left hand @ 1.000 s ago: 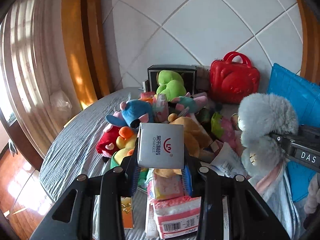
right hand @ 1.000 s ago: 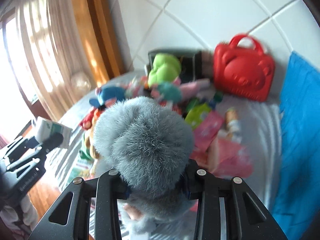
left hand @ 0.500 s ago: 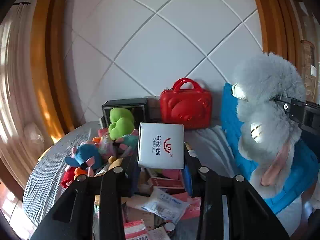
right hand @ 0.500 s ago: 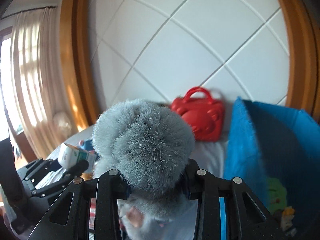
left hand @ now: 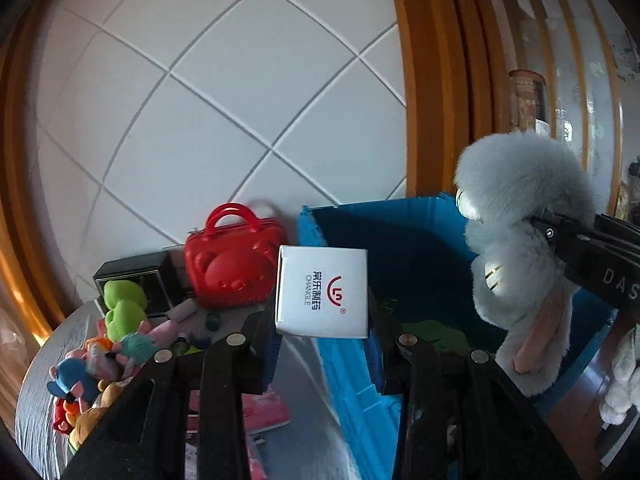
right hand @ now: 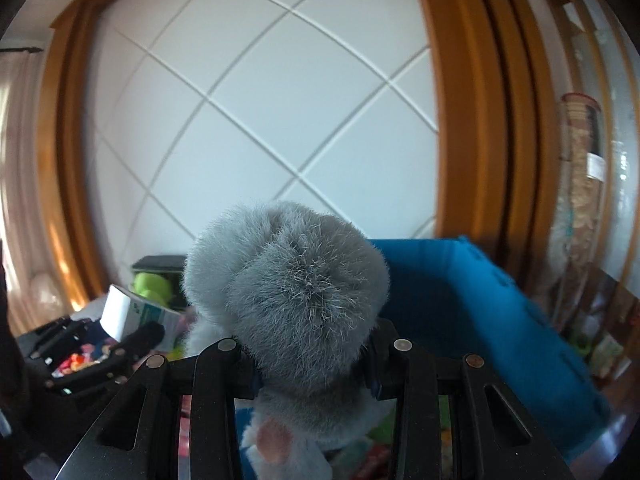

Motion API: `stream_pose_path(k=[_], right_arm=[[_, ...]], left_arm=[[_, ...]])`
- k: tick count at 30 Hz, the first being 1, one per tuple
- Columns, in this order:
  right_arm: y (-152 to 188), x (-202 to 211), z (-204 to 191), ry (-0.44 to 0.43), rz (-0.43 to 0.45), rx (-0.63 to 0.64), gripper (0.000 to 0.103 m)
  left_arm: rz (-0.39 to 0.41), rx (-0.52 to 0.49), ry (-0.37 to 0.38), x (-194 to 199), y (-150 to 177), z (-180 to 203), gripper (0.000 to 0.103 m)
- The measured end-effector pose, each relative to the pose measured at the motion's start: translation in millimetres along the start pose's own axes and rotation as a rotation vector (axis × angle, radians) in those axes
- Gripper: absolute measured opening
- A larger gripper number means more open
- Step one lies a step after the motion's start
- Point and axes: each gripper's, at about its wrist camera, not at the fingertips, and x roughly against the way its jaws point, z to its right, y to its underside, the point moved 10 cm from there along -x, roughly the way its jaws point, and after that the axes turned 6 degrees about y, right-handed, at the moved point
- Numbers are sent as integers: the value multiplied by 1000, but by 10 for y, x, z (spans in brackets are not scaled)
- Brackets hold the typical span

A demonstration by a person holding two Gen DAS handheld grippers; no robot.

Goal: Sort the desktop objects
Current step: 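Carry the white box and grey plush rabbit over the blue crate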

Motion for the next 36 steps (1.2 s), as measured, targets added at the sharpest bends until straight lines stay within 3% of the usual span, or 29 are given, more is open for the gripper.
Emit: stream_pose_path(k=[4, 9, 16, 22, 25, 31, 36], right_arm=[[119, -173, 508, 70, -94, 24, 36], [398, -464, 913, 148, -242, 129, 36], [869, -666, 1325, 202, -362, 263, 36], [1085, -914, 1621, 189, -406, 237, 36], [1072, -895, 1598, 153, -398, 224, 37], [1171, -864, 1536, 177, -381, 277, 37], [1159, -863, 1572, 176, -379, 246, 37]], left_arm=[[-79, -36, 79, -316, -72, 468, 35], [-237, -94, 145, -714, 56, 985, 35], [-367, -151, 150, -1054, 318, 1320, 35], [-389, -166, 143, -1131, 395, 1451, 35], [-385, -157, 139, -1142, 401, 1437, 36], [-397, -137, 124, -1152, 456, 1409, 36], [-458, -119, 133, -1213, 530, 1376, 36]])
